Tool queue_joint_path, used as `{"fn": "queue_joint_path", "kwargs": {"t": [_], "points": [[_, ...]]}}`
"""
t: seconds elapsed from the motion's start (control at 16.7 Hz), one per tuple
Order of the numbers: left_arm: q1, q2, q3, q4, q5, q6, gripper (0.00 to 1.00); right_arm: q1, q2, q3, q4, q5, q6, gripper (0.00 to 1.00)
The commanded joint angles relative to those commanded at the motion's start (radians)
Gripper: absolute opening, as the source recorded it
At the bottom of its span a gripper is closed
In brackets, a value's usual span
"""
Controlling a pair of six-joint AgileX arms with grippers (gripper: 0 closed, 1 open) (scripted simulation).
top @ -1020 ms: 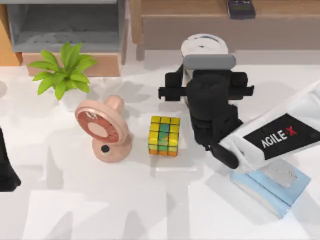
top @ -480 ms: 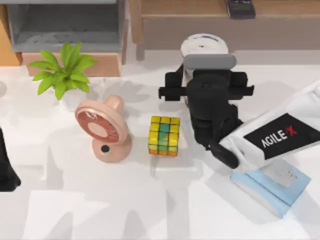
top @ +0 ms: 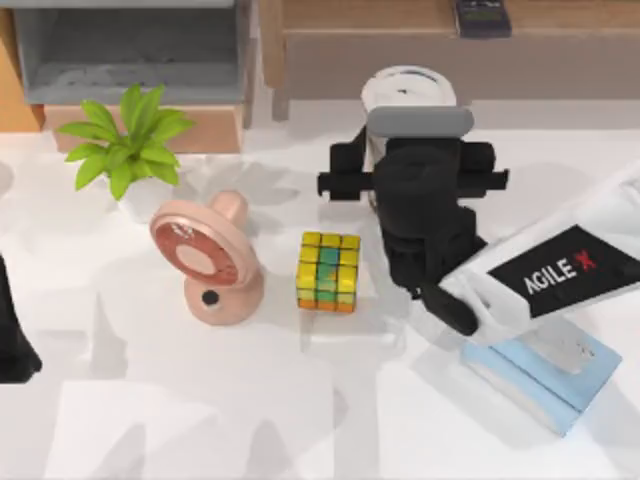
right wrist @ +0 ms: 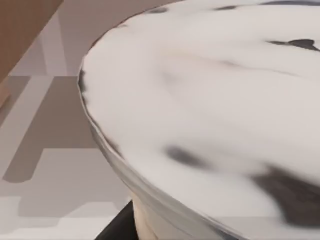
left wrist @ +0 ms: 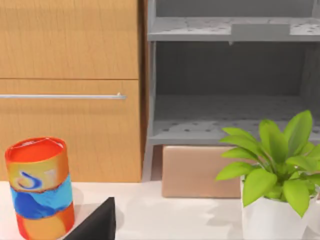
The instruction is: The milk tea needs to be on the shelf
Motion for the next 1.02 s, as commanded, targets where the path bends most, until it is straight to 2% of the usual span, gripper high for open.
{"fn": "queue_joint_path", "kwargs": {"t": [0.54,1.02], "points": [[0.000,0.000,0.000,0.000,0.000,0.000,1.00,0.001,-0.044,0.021,-0.017,-0.009,0.000,0.00],[0.000,0.000,0.000,0.000,0.000,0.000,1.00,-0.054,-0.269,0.105,-0.162,-0.161,-0.040,0.00]]}}
